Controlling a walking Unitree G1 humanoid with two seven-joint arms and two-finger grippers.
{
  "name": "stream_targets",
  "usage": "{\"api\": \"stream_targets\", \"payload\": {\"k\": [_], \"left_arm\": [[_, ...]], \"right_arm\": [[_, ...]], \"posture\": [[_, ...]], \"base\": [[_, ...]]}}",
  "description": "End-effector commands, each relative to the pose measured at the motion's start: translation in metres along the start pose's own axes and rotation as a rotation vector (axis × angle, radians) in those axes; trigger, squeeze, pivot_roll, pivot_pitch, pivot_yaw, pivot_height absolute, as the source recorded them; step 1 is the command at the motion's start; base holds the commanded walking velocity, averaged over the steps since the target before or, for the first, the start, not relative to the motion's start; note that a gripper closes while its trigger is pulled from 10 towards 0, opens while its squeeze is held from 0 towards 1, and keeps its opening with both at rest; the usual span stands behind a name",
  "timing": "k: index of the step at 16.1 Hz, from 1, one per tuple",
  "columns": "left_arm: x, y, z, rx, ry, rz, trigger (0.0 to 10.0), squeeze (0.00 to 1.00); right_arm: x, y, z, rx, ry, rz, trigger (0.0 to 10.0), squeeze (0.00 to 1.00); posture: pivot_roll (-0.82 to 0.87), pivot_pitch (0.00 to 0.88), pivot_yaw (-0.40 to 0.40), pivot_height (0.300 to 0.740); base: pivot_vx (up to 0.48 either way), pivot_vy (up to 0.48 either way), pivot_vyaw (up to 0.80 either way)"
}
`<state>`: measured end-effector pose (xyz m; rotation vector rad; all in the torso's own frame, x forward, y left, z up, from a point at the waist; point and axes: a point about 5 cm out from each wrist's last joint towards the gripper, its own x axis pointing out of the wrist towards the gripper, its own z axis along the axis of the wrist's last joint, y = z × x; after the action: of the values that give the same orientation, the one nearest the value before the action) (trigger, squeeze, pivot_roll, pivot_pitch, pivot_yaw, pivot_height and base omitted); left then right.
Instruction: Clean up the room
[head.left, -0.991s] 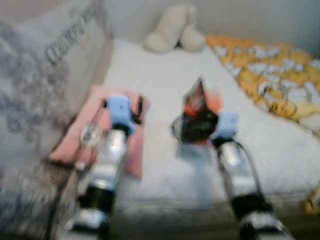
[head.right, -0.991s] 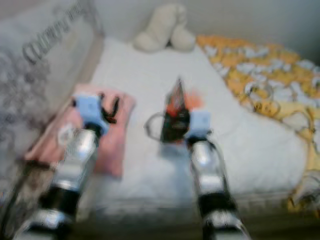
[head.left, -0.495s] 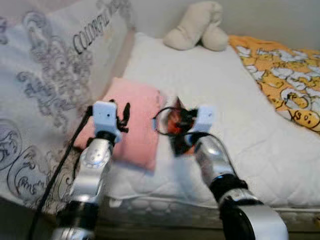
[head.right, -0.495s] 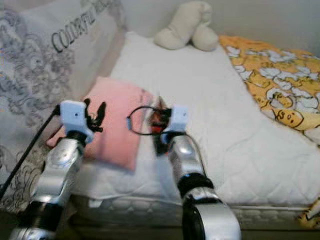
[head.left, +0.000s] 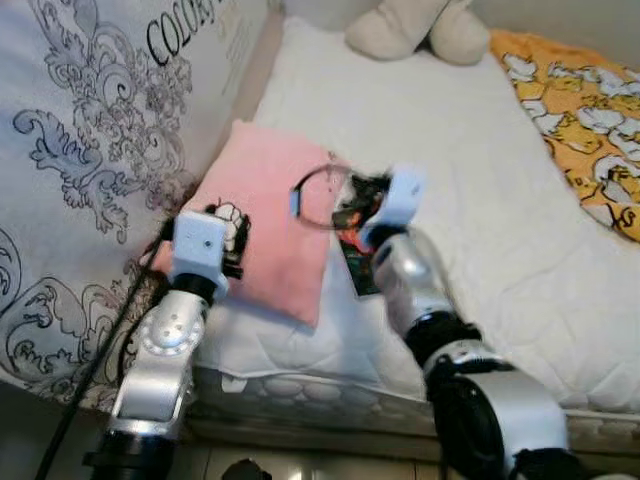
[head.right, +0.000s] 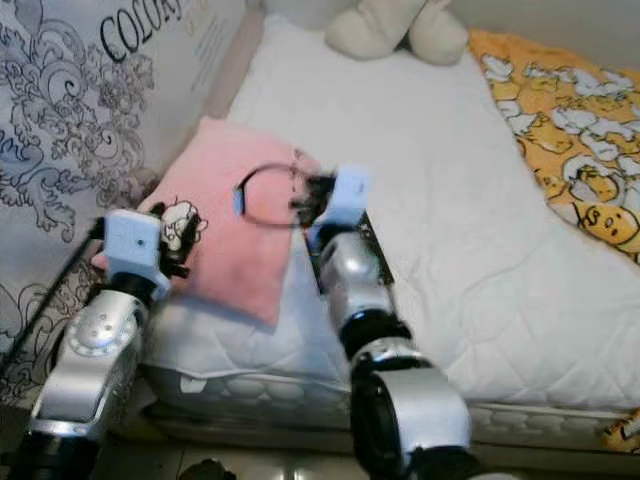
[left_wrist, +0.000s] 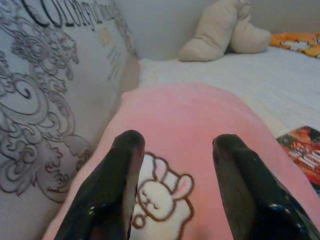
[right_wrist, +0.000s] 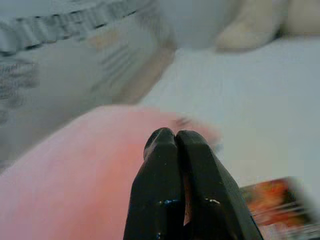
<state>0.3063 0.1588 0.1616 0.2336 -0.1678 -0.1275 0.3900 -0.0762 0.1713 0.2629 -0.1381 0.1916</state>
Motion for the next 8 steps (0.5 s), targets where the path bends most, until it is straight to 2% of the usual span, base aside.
{"api": "stream_targets", "payload": {"k": [1, 2, 4, 5, 6, 8], "left_arm": [[-0.003, -0.007, 0.000, -0.007, 0.008, -0.001, 10.0, 0.00], [-0.005, -0.010, -0.002, -0.036, 0.016, 0.002, 10.0, 0.00], [-0.005, -0.023, -0.002, -0.095, 0.012, -0.012, 10.0, 0.00], [-0.004, -0.025, -0.001, -0.096, 0.003, -0.017, 10.0, 0.00], [-0.001, -0.031, 0.002, -0.105, -0.005, -0.033, 10.0, 0.00], [0.002, -0.035, 0.002, -0.097, 0.003, -0.058, 10.0, 0.00]], "right_arm": [[-0.010, -0.018, -0.011, -0.100, 0.023, -0.079, 10.0, 0.00], [-0.019, -0.028, -0.017, -0.190, 0.014, -0.106, 10.0, 0.00], [-0.053, -0.066, -0.035, -0.332, 0.017, -0.234, 10.0, 0.00], [-0.063, -0.075, -0.041, -0.338, 0.032, -0.266, 10.0, 0.00], [-0.083, -0.098, -0.057, -0.296, 0.112, -0.355, 10.0, 0.00], [-0.092, -0.118, -0.063, -0.251, 0.157, -0.433, 10.0, 0.00]], "posture": [[0.47, 0.170, -0.094, 0.715], [0.44, 0.153, -0.095, 0.715], [0.39, 0.125, -0.096, 0.715], [0.39, 0.123, -0.095, 0.715], [0.36, 0.124, -0.080, 0.715], [0.35, 0.146, -0.054, 0.715]], "base": [[0.000, 0.000, 0.00], [0.000, 0.000, 0.00], [0.000, 0.000, 0.00], [0.000, 0.000, 0.00], [0.000, 0.000, 0.00], [0.000, 0.000, 0.00]]}}
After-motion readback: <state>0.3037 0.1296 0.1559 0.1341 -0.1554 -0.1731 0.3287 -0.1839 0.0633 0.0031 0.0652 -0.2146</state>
